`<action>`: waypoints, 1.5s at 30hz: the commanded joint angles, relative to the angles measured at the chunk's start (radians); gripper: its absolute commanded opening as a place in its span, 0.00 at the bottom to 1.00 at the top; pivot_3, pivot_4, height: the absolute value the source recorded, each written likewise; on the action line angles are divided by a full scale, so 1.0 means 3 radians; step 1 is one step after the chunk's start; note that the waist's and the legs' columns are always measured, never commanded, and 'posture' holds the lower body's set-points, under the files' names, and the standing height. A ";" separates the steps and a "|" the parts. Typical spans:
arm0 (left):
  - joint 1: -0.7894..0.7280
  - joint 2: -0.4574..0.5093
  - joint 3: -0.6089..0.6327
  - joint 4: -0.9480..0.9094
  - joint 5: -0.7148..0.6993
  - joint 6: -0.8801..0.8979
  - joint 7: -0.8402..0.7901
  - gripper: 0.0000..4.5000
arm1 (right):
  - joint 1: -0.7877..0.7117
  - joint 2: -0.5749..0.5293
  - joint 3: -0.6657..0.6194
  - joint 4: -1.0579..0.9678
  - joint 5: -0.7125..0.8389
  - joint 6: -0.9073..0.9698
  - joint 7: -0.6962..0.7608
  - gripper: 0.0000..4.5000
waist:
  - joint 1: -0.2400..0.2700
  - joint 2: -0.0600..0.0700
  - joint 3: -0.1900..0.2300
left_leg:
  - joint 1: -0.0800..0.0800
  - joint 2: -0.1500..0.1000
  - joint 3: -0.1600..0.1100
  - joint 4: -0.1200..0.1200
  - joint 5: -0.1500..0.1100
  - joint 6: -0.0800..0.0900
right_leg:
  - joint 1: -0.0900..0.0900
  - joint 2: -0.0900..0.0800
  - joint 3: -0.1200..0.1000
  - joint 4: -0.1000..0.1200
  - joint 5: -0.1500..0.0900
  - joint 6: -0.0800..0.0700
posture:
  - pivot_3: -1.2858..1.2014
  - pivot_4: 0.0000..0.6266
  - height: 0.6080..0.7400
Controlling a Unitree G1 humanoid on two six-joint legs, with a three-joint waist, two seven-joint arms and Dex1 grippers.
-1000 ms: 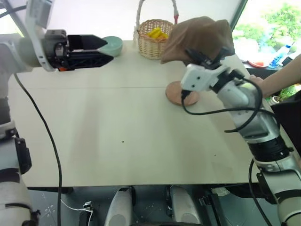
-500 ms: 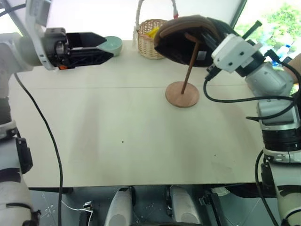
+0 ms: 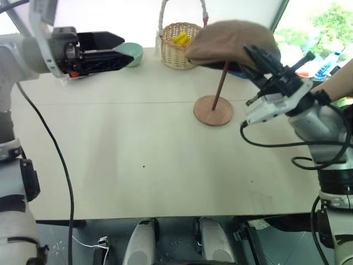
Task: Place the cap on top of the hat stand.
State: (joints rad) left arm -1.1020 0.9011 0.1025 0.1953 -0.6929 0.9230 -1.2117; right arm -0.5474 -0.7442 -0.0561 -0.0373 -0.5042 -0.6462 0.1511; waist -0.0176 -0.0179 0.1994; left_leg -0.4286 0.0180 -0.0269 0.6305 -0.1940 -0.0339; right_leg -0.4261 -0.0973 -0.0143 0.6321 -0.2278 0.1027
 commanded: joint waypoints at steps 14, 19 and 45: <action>-0.0160 -0.0009 0.0031 0.0040 0.0086 -0.0097 -0.0036 0.96 | 0.0207 0.0028 -0.0127 -0.0078 0.0878 0.0558 0.0515 0.71 | 0.0000 0.0000 0.0000 | 0.0004 0.0000 0.0001 0.0000 0.0000 0.0000 | 0.0002 0.0000 0.0003 0.0001 0.0000 0.0000 | 0.52 0.24 1.00; -0.0144 -0.0025 0.0030 0.0039 0.0103 -0.0107 -0.0041 0.96 | 0.0302 0.0012 -0.0148 -0.0284 0.0934 0.0781 0.0634 0.99 | 0.0002 0.0000 0.0000 | 0.0003 0.0000 0.0001 0.0000 0.0000 0.0000 | 0.0002 0.0001 0.0003 0.0001 0.0000 0.0000 | 0.52 0.24 1.00; 0.0030 0.0137 0.0052 0.0197 0.0282 -0.0392 -0.0342 0.96 | 0.0523 -0.2014 -0.1573 0.0057 0.4381 0.4674 0.3621 0.99 | 0.0014 -0.0001 0.0000 | 0.0010 0.0000 0.0009 0.0002 -0.0001 0.0001 | 0.0009 0.0000 0.0011 -0.0002 -0.0006 -0.0012 | 0.52 0.24 1.00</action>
State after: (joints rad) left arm -1.0874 0.9198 0.0937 0.2813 -0.6071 0.8227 -1.3020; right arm -0.3381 -1.3036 -0.5125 -0.0573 0.7348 0.6837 1.2011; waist -0.0135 -0.0181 0.1995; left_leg -0.4256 0.0181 -0.0241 0.6312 -0.1943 -0.0334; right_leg -0.4238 -0.0972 -0.0107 0.6317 -0.2296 0.0990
